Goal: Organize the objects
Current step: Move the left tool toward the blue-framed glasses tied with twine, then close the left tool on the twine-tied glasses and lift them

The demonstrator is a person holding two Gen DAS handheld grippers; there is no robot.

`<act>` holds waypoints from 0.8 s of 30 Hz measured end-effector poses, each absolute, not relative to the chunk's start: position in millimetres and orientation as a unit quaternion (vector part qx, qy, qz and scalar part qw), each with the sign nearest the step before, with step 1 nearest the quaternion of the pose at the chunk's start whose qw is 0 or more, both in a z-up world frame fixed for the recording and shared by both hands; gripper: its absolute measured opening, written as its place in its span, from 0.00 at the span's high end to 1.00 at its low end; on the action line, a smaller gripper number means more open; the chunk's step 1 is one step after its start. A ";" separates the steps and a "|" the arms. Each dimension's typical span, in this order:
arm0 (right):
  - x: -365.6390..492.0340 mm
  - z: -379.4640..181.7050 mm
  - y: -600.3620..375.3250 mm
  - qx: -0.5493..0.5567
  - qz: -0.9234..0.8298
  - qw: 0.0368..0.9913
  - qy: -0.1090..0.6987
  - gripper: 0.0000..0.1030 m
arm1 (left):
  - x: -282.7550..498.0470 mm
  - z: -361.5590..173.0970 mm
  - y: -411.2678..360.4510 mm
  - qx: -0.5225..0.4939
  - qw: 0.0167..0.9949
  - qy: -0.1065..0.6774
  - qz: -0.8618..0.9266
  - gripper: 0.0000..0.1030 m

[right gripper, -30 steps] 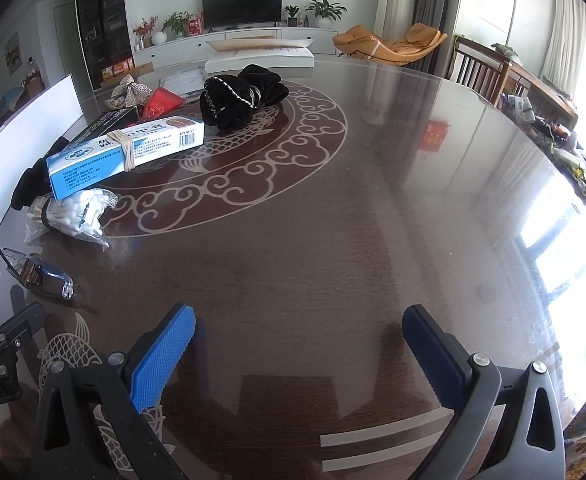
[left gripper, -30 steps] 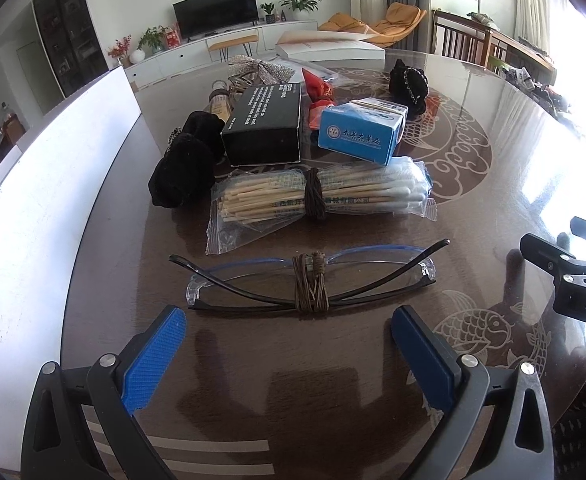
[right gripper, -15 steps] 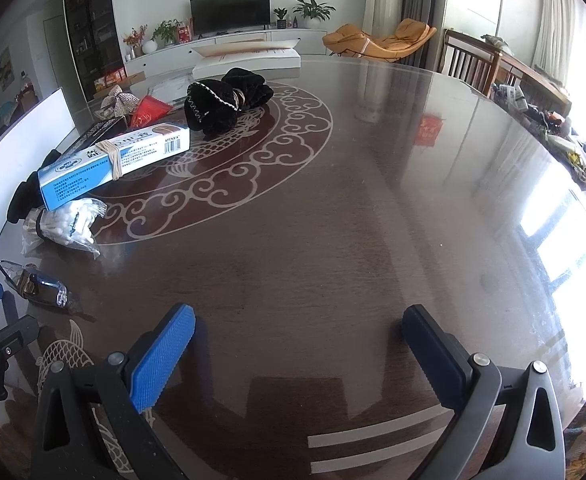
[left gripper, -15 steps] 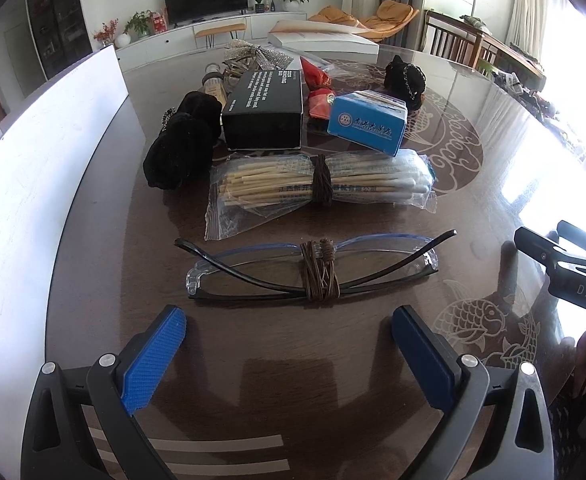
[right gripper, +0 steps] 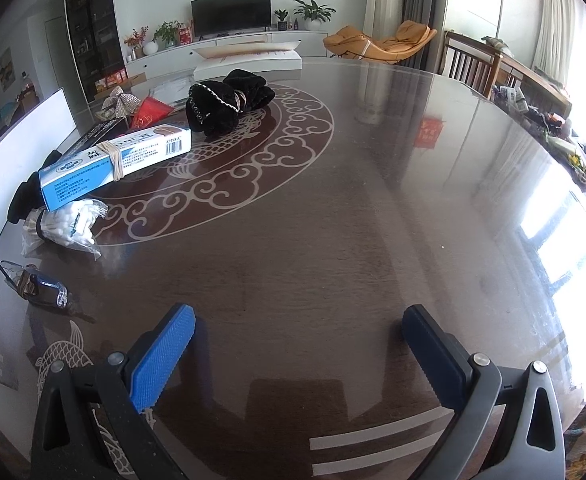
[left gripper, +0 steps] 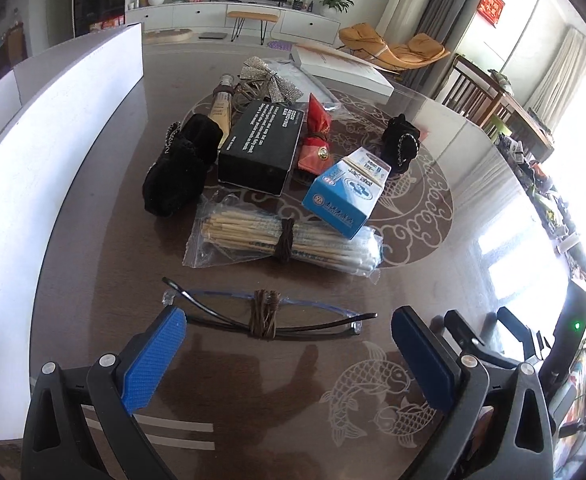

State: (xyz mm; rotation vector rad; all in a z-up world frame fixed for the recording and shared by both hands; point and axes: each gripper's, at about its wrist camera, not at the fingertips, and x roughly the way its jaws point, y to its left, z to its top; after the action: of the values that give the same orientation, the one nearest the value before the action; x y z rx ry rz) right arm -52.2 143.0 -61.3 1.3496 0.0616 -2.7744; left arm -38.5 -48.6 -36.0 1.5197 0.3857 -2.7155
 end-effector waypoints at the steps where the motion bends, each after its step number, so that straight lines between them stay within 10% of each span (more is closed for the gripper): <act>1: -52.3 -61.4 142.9 0.437 -0.899 0.028 0.020 0.00 | -46.0 -37.7 -43.2 0.488 0.021 0.116 -0.865 0.00; 24: -52.4 -61.4 141.6 0.437 -0.899 0.031 0.021 0.00 | -4.7 -60.9 -94.3 0.514 0.080 -0.004 -0.854 0.00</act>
State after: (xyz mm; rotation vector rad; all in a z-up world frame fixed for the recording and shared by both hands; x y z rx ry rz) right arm -52.4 141.6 -61.4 1.3455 0.0650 -2.7701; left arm -4.7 -94.3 -60.9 1.5371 -0.0116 -2.5544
